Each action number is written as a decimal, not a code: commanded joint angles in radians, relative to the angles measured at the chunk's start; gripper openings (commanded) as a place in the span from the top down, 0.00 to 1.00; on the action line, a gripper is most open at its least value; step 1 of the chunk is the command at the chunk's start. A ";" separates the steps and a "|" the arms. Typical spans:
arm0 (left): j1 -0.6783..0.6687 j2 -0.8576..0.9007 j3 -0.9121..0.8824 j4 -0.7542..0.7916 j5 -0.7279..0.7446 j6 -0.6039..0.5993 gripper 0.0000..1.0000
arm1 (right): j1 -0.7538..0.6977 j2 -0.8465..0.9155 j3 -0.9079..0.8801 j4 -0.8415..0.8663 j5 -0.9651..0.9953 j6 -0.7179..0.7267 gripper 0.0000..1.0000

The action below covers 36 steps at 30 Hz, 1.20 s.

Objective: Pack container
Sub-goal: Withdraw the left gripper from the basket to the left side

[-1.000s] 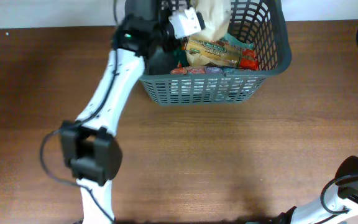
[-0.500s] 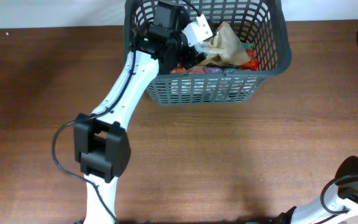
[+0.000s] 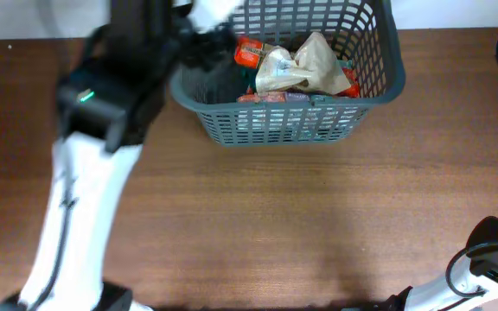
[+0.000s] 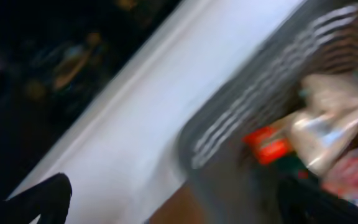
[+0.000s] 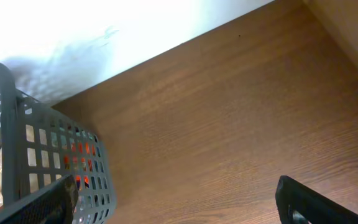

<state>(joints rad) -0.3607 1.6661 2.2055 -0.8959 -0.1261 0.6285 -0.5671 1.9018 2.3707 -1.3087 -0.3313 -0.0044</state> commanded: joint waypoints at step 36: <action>0.542 -0.068 -0.002 -0.385 -0.233 -0.325 0.01 | 0.079 -0.043 -0.003 0.003 -0.004 -0.002 0.00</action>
<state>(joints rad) 0.1764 1.5932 2.2047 -1.2793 -0.3527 0.3206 -0.5430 1.9011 2.3707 -1.3090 -0.3302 -0.0036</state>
